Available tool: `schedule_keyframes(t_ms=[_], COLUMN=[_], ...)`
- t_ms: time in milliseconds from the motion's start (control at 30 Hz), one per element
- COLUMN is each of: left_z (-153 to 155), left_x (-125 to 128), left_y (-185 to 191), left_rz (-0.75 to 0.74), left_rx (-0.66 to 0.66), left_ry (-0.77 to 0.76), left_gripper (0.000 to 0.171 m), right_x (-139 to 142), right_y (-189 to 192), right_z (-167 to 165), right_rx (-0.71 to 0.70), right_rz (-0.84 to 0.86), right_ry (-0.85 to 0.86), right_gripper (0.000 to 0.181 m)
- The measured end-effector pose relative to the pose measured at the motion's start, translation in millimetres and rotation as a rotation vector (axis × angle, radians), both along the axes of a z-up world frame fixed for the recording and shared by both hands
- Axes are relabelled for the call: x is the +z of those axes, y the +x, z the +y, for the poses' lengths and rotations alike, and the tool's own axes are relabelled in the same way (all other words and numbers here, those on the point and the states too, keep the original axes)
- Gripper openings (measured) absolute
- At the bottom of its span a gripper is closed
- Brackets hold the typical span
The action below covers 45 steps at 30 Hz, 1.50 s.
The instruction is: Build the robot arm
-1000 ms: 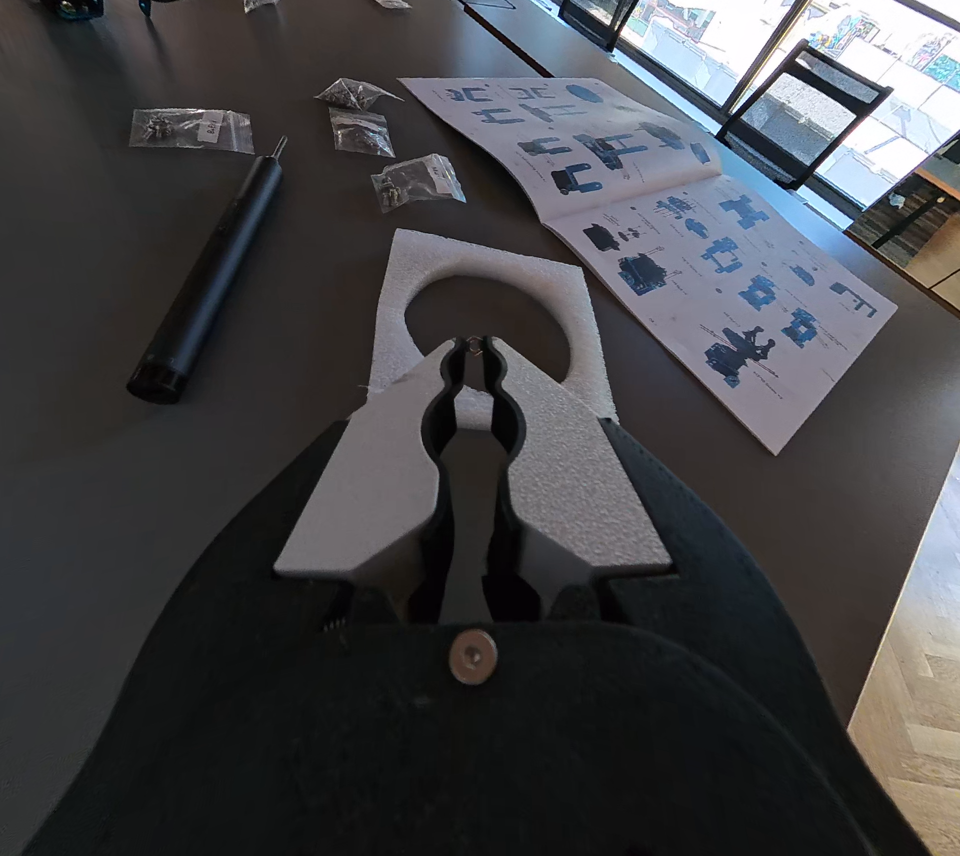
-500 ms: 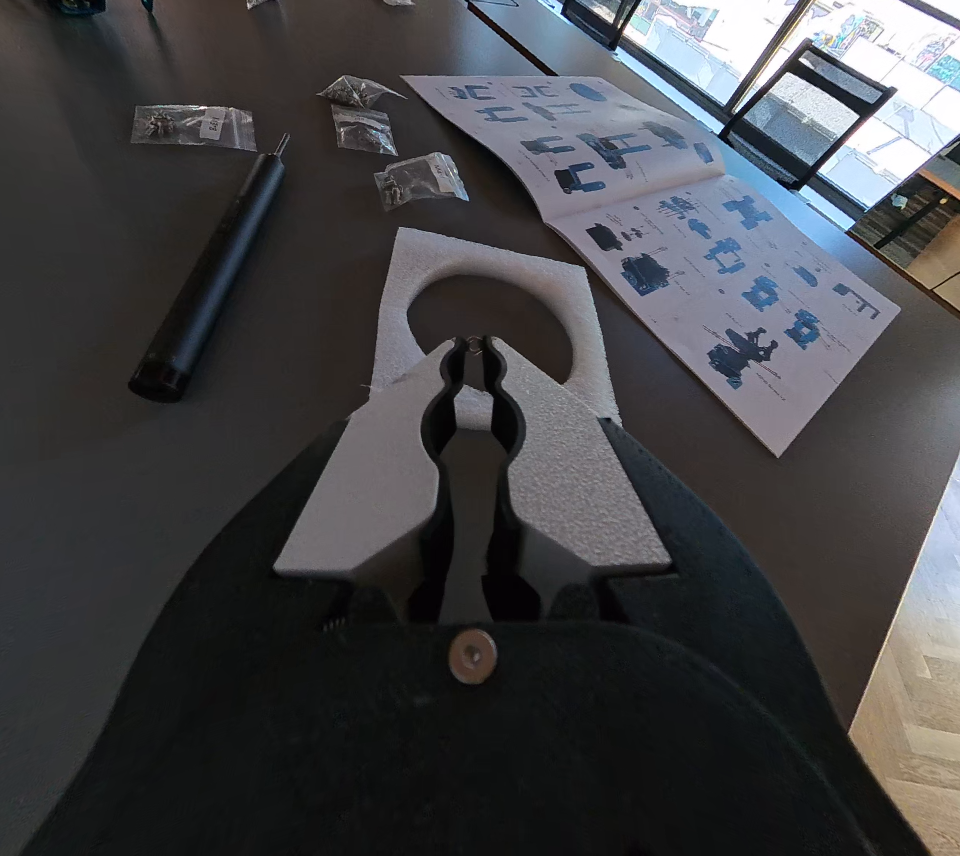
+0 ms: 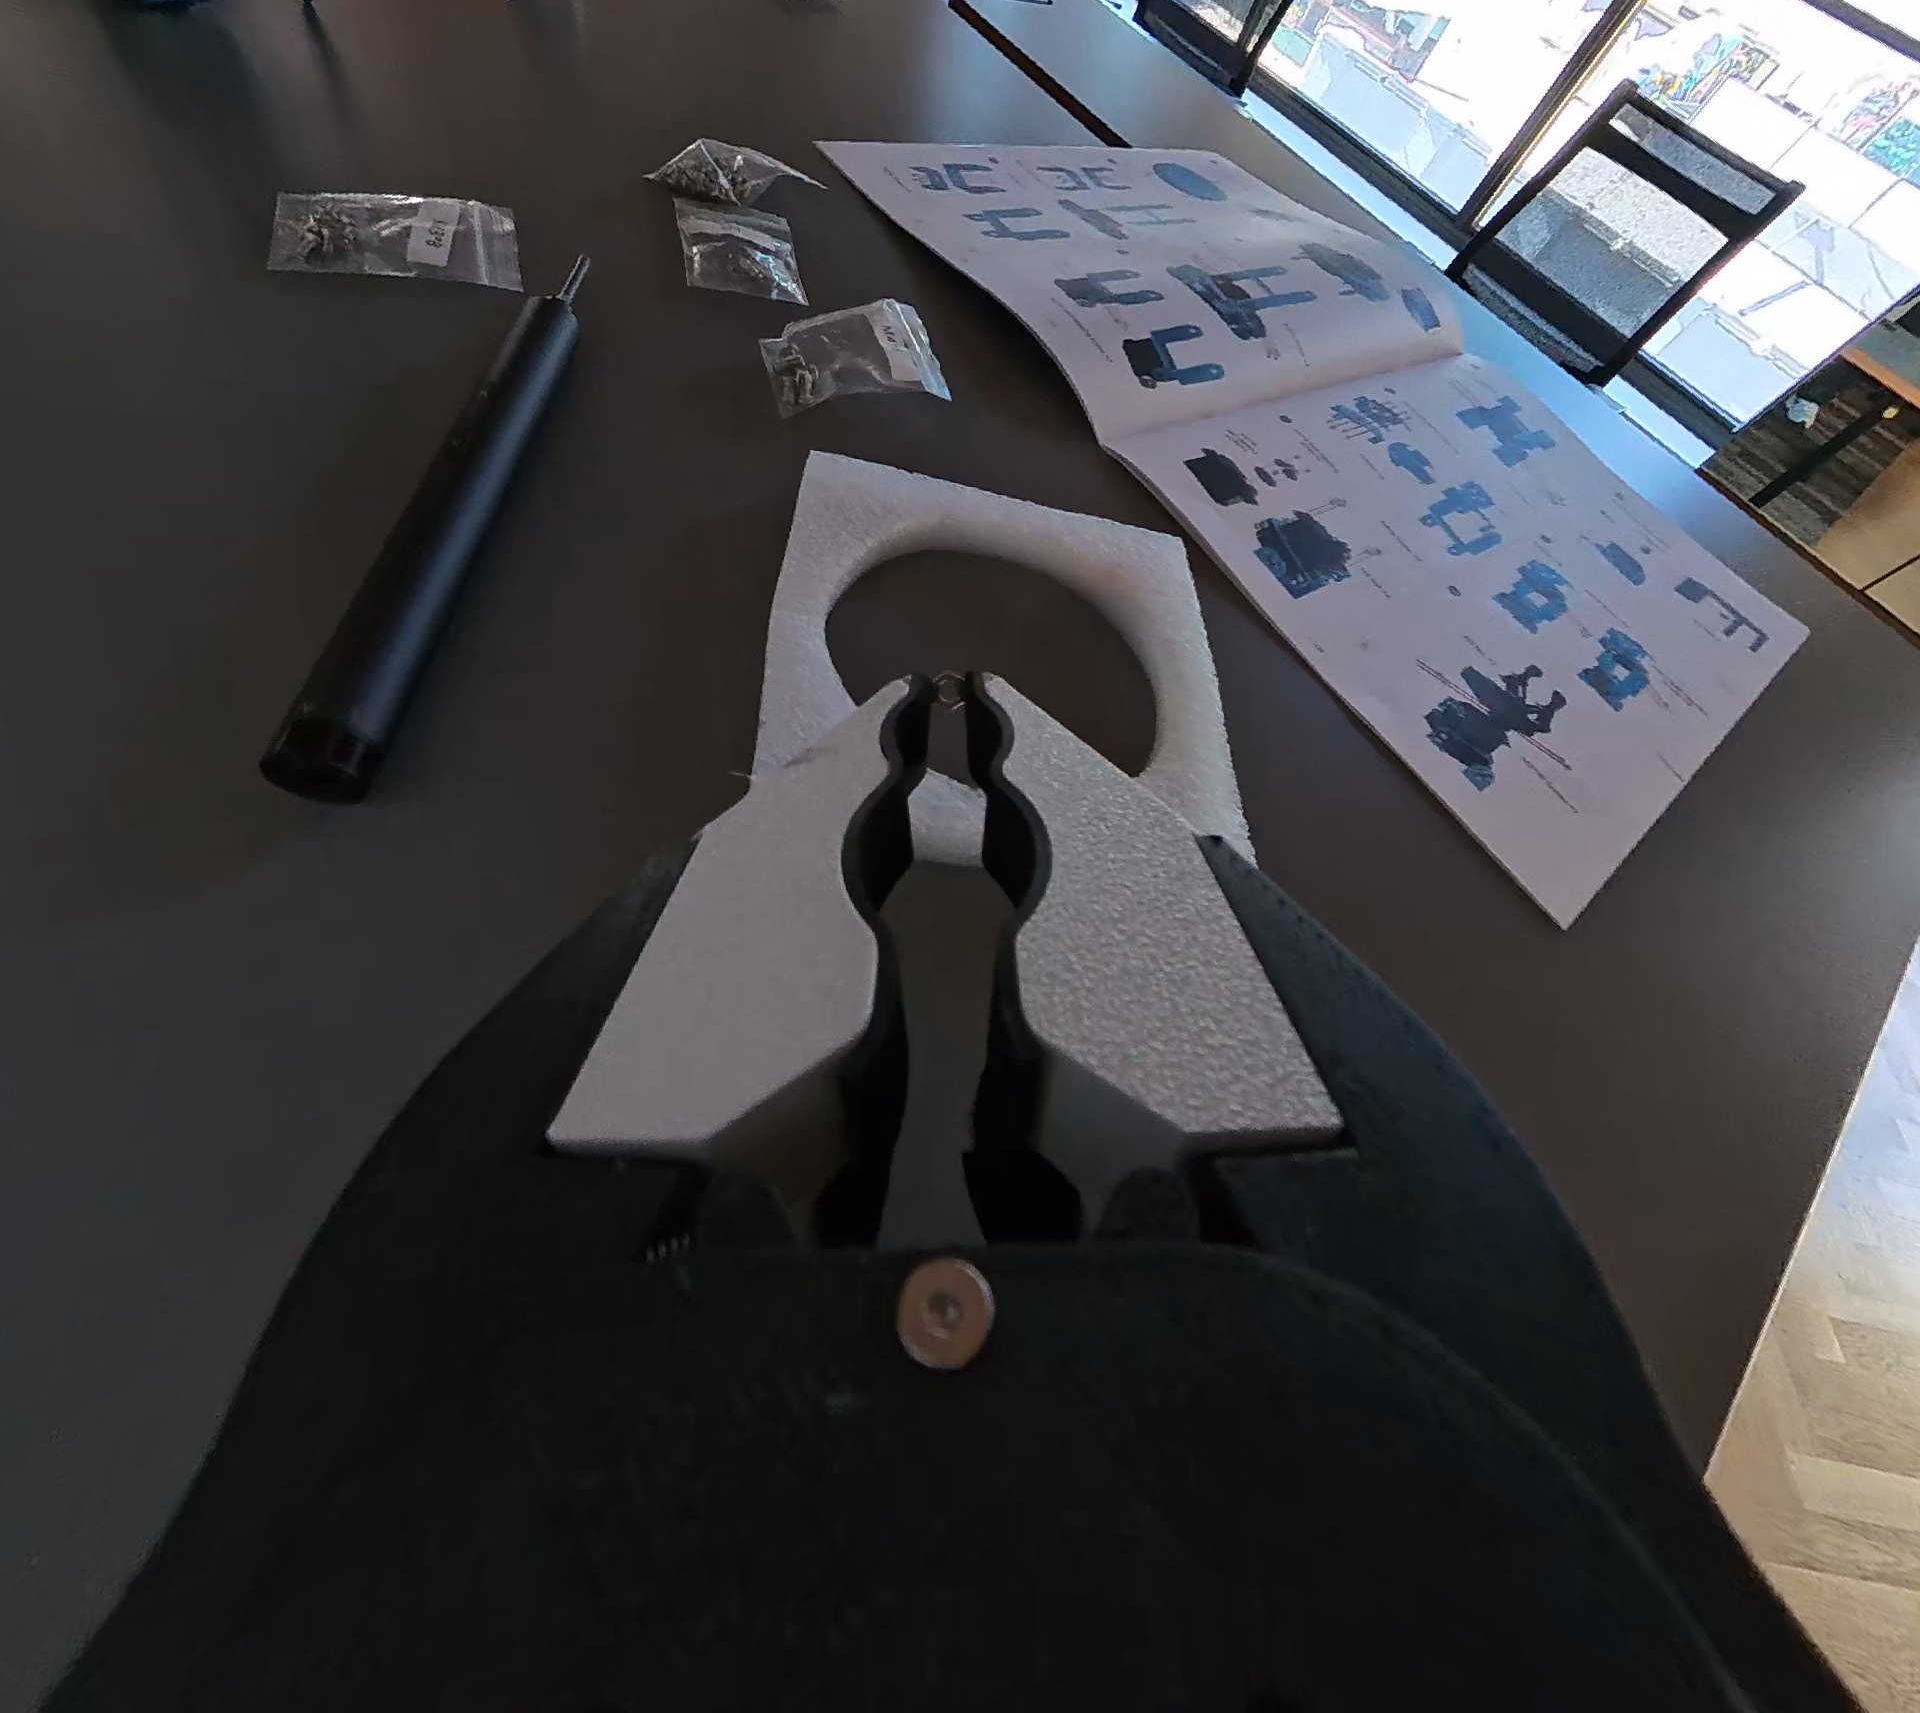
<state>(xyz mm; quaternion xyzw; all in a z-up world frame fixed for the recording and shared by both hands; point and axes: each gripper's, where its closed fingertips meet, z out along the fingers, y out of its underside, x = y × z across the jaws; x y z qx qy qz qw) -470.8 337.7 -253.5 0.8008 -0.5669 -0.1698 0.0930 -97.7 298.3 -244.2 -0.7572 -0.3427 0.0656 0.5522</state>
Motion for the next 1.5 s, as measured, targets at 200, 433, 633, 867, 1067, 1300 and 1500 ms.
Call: schedule_keyframes(t_ms=[200,433,633,867,1067,1300,1500], left_z=[-2,1,-10,-30,-40,-18,-1], left_x=[5,43,110,125,111,45,-2], left_y=[1,21,24,6,14,8,3], left_rz=[-0.158,-0.561,-1.123,-1.558,-1.699,-1.182,-0.931], left_rx=[0.050,0.158,0.228,0.182,-0.059,-0.355,-0.432], left_ry=[0.074,0.313,0.609,0.659,0.429,0.319,0.227], left_gripper=[0.058,0.052,0.069,0.080,0.059,0.061,0.050], right_x=[1,2,23,47,42,33,28], right_y=[-1,-8,-50,-167,-256,-305,-312], right_z=[0,-2,-2,-2,6,34,58], right_rx=[0.003,0.027,0.092,0.293,0.371,0.322,0.238], right_rz=[-0.002,0.004,0.099,0.138,0.107,0.139,0.185], right_ry=[0.006,0.007,0.021,-0.030,-0.071,-0.103,-0.099], right_gripper=[0.007,0.007,0.005,0.006,0.007,0.006,0.006])
